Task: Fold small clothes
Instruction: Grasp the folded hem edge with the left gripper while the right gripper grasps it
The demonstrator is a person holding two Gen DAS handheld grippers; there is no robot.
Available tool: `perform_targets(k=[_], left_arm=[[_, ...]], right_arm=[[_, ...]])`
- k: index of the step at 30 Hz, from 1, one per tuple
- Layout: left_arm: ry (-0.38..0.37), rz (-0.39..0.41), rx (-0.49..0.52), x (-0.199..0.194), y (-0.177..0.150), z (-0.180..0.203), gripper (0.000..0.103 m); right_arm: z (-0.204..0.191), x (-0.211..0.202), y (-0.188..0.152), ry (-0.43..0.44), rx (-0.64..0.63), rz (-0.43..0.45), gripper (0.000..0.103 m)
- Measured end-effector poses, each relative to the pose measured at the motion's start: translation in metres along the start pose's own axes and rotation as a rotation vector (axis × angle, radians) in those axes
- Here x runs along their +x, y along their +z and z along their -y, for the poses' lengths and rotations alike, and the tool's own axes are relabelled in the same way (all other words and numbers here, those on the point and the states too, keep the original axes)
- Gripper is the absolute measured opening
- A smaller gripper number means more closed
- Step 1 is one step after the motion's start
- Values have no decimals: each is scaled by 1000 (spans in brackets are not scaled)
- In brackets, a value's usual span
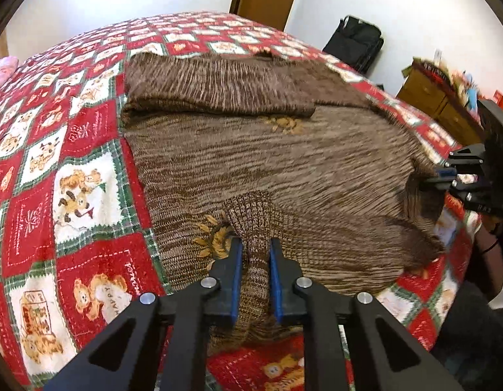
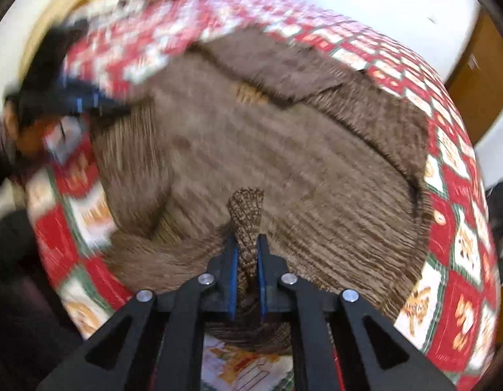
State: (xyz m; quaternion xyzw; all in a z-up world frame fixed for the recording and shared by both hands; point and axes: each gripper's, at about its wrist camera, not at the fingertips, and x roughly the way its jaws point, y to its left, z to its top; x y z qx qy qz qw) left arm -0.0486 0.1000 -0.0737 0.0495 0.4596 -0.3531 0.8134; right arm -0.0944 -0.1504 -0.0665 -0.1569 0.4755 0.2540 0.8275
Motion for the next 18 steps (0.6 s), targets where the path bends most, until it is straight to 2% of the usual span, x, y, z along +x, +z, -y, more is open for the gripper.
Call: perform_targets(k=[4,7,10,18], left_arm=[[-5,54,-3,-12,9,6,14],[19,110,-8,-23,22,10,14],[53,144,-18,-28,40,7,14],[167,211,-121,-33,87,-25,14]], right_arm=[[27,-37,7,3,147,139,12],[53,-55,11,12,275,226,12],[65,-59,24,-51,328,263,12],[105,-68,51,-123,459,361,12]])
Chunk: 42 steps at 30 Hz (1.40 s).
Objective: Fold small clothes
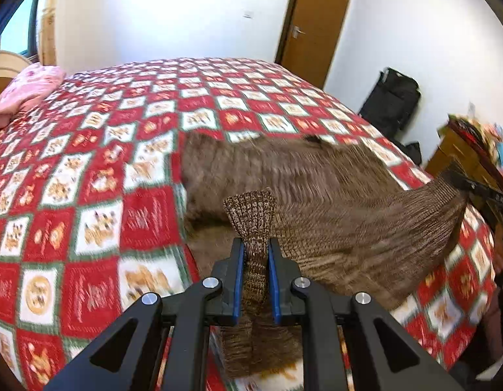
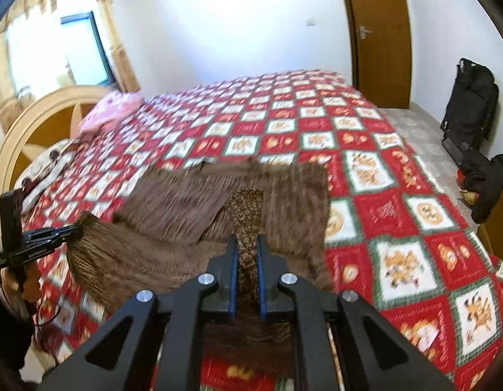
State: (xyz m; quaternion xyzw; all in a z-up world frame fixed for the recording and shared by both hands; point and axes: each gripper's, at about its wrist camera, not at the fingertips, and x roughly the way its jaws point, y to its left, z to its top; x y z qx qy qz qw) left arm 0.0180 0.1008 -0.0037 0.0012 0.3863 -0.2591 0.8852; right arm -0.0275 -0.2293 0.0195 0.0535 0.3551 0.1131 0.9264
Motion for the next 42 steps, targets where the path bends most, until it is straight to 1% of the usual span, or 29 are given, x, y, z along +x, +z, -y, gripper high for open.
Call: perform_targets(k=[4,6,11,16,19,22,24,26,28,29,30,31,32,33,34,36,37,39,40,41,42], left_arm=[[45,59,-14,6,31,-8,14],[54,77,-27,12,46,-11,14],[92,92,-60,41,83,-16,14],[125,84,-111,82,108,-26,14],[155,57,-136,116,114,-32,14],[199,10,-146,153,113,-35,14],[214,-25,-146,175,109,-35,14],[237,-60,-139,191,105,-36,14],[253,-65,-137,199,100,-36,16],[261,-55,-133,200,98,-36,17],[263,-52,-131,200,97,-37,19],[266,-50,-136,200,98,-37,20],[269,-48,-144,199,98,-39,23],[273,-51,-148,199,99,-40,26],[273,-53,-155,198,100,-42,27],[263,-64,-175,191,104,-48,27],[263,-67,-184,183,107,-51,27],[268,-47,-196,164,109,-57,27],[278,-32,-198,153,110,-59,27],[289,-21,-197,142,109,-60,28],[300,-14,-192,131,106,-60,28]], right_arm=[[3,9,24,-35,-26,21,12],[4,18,38,-59,-43,29,12],[15,52,79,-118,-78,60,12],[30,93,100,-147,-66,79,12],[39,120,103,-171,-47,71,12],[49,153,97,-200,-22,33,12],[55,169,92,-212,-10,3,12],[59,184,83,-235,-26,-28,12],[62,194,76,-247,-43,-57,15],[64,197,73,-250,-40,-70,17],[67,199,72,-246,-31,-78,26],[71,202,71,-244,-13,-91,41],[74,203,71,-245,3,-97,51],[79,203,72,-245,25,-101,65],[84,202,73,-236,54,-99,67],[94,192,76,-211,113,-74,67],[101,180,79,-212,160,-28,67],[113,149,82,-259,244,68,66],[119,126,82,-279,283,115,54],[119,113,81,-294,292,130,46],[117,101,80,-312,284,124,33]])
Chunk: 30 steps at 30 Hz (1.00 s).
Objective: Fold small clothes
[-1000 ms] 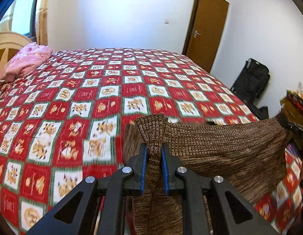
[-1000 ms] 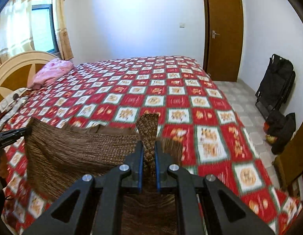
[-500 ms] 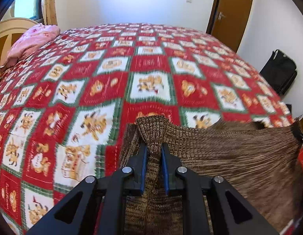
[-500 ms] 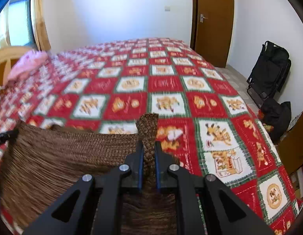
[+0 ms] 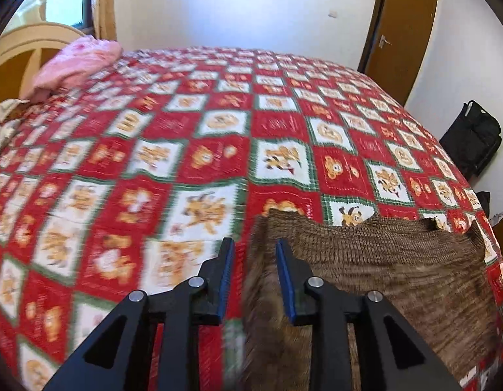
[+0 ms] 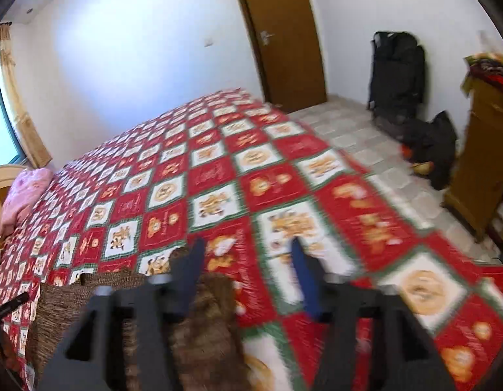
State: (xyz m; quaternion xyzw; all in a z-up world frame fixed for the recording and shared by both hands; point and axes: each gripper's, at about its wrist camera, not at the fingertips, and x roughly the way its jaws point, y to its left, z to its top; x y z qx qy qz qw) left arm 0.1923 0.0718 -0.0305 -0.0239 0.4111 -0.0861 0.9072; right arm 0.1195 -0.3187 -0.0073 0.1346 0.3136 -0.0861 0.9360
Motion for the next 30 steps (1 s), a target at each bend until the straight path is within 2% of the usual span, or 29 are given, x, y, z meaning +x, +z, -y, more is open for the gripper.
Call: perform_targets(k=[2,5,9,12,16,20,21,23,26,30], left_arm=[[-6,7,3,-16,-8,-4,28],[-38,-5,22,-36,-29,0,28],[-63,-43,19,-51,-62,3,28],[-68,-92,-1,-50,-87,2,28],[2,-135,16,-44,-110,4,28],[120,-153,80,-45,-124,8,28],[118,-137,85,-53,-127,7,28],[99,-112,95,-65,-133,8,28],[125,-81,136,-81,-142,17,28],[154,-54,147,-95,-150,21,29]], right_arm=[[-7,-17,-11,24,-56,-37,31],[-33,-22,-37,82,-179,-114,31],[-58,-25,-71,159,-228,-174,32],[-63,-17,-92,152,-230,-242,32],[-51,-3,-115,90,-223,-333,32],[-48,-29,-117,58,-224,-302,34],[-48,-39,-117,68,-206,-283,39],[-52,-69,-121,109,-192,-232,41],[-64,-93,-133,125,-223,-189,48],[-71,-89,-145,93,-241,-211,48]])
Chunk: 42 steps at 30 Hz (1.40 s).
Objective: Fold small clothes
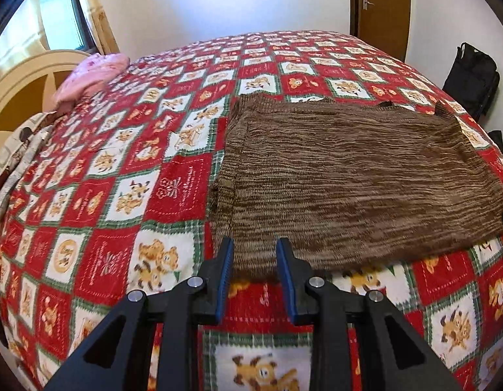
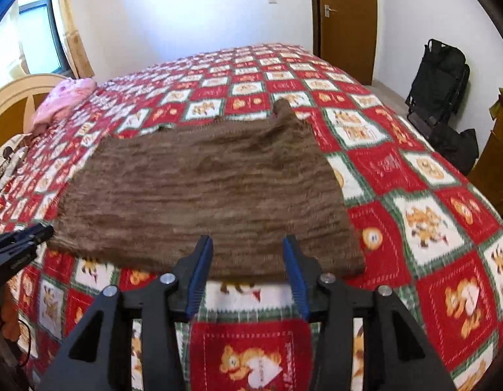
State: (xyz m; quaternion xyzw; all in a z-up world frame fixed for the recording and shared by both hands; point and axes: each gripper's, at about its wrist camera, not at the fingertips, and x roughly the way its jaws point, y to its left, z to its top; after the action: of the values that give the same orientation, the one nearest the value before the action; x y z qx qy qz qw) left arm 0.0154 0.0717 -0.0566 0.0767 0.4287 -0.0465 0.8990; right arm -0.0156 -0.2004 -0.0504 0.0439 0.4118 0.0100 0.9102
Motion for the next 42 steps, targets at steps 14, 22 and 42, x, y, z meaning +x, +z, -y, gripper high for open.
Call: perform_targets(k=[14,22,42], left_arm=[[10,-36,-139,5,-18,-37,30],[-175,-75,-421,21,-24,-78,34],[-417,-4,-678,51,-7,-76,38]], right_arm=[[-15,-32,-13,44,65,46,52],[-58,-30,-18,149,-14,54,53],[-66,-25,-28,196,-13,8,53]])
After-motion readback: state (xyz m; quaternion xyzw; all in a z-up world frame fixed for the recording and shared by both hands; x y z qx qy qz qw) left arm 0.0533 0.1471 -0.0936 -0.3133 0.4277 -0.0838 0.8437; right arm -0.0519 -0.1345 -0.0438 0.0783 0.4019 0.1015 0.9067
